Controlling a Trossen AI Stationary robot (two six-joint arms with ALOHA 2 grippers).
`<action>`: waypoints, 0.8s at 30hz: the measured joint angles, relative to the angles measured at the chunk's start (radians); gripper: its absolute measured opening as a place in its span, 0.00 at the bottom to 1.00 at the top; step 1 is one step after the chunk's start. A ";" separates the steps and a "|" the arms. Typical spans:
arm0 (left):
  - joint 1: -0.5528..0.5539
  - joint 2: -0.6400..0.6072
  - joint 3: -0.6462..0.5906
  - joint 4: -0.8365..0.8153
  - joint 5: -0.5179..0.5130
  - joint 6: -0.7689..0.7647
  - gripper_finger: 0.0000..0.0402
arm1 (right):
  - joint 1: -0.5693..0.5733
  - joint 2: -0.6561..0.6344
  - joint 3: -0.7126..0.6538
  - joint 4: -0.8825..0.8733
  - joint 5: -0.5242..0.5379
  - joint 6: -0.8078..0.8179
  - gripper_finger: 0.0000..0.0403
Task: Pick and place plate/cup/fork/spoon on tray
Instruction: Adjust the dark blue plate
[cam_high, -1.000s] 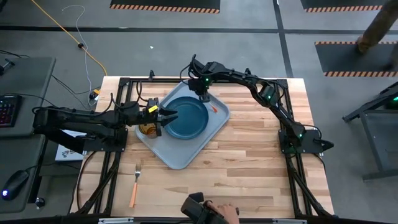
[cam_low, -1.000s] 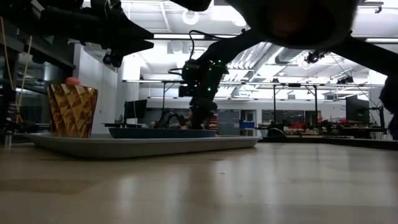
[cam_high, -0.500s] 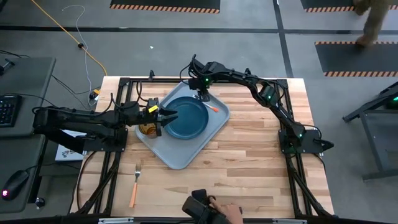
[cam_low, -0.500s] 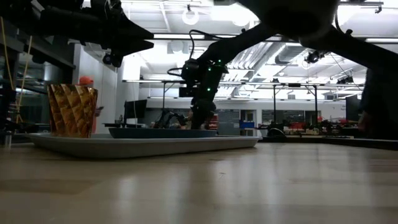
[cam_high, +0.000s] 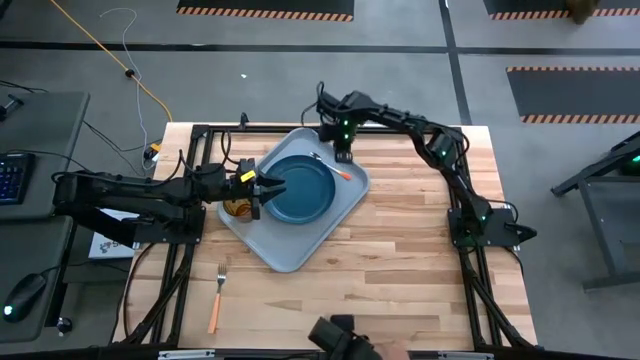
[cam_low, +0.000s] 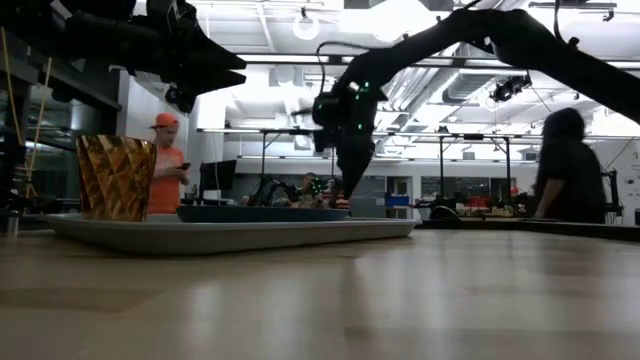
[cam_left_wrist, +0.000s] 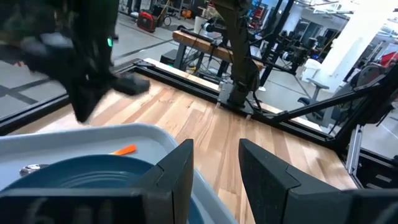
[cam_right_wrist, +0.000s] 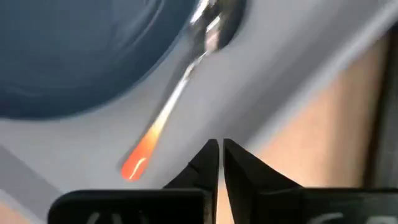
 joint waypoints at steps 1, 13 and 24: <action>0.000 0.000 0.000 0.000 0.000 0.000 0.29 | 0.006 0.002 -0.027 0.007 0.005 -0.007 0.03; 0.000 0.000 0.000 0.013 -0.001 0.000 0.29 | 0.092 -0.010 -0.146 0.119 0.060 -0.038 0.00; 0.000 0.000 0.000 0.016 -0.001 0.000 0.29 | 0.175 -0.020 -0.145 0.086 0.059 -0.033 0.00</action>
